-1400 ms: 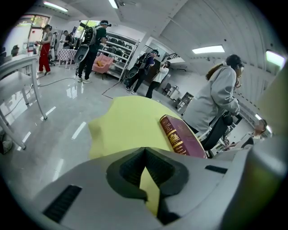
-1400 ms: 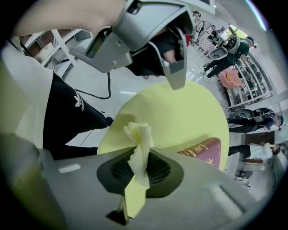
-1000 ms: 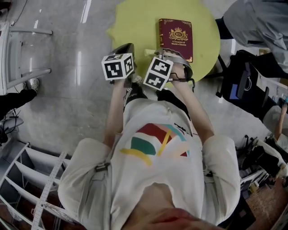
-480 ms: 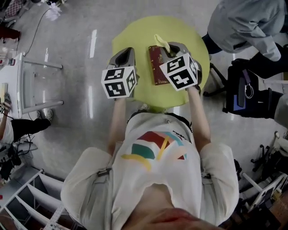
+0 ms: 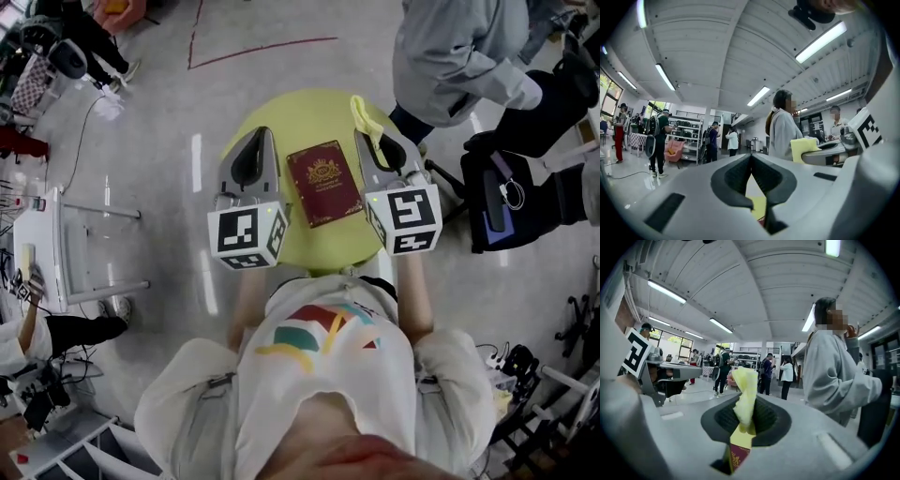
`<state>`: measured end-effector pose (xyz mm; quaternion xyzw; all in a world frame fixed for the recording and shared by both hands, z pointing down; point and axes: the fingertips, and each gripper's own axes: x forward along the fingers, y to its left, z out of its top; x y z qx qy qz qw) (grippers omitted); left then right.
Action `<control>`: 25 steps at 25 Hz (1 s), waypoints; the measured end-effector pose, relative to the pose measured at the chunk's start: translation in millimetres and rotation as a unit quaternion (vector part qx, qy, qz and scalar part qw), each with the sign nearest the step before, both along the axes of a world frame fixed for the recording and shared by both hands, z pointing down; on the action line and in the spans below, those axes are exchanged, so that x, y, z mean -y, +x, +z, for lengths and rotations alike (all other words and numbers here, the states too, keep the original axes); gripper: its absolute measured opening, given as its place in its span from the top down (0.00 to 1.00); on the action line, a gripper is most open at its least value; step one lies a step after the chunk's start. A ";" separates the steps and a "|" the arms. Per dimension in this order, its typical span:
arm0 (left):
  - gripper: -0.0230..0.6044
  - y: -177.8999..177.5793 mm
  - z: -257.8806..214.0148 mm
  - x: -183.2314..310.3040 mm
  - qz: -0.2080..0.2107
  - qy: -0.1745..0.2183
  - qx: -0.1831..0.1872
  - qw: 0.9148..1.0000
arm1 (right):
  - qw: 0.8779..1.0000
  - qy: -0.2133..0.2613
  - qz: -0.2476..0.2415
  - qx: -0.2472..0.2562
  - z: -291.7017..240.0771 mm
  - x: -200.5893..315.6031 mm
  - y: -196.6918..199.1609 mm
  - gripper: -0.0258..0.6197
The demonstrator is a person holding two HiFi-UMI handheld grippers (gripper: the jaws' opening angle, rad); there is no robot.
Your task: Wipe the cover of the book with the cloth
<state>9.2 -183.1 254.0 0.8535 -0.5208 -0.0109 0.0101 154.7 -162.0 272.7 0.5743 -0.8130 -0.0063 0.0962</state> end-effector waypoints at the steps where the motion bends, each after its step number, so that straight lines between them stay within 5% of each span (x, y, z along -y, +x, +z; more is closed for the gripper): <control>1: 0.94 3.8 -7.4 -1.5 0.003 0.012 -0.003 1.000 | 1.000 0.010 0.008 0.008 -4.1 -2.7 5.5 0.91; 11: 0.94 21.2 -29.9 -11.5 0.013 0.045 0.001 0.999 | 0.997 0.062 0.023 0.038 -16.0 -24.4 19.2 0.91; 25: 0.94 23.5 -35.9 -13.1 0.008 0.052 0.003 0.999 | 0.998 0.064 0.016 0.020 -10.6 -23.4 16.0 0.91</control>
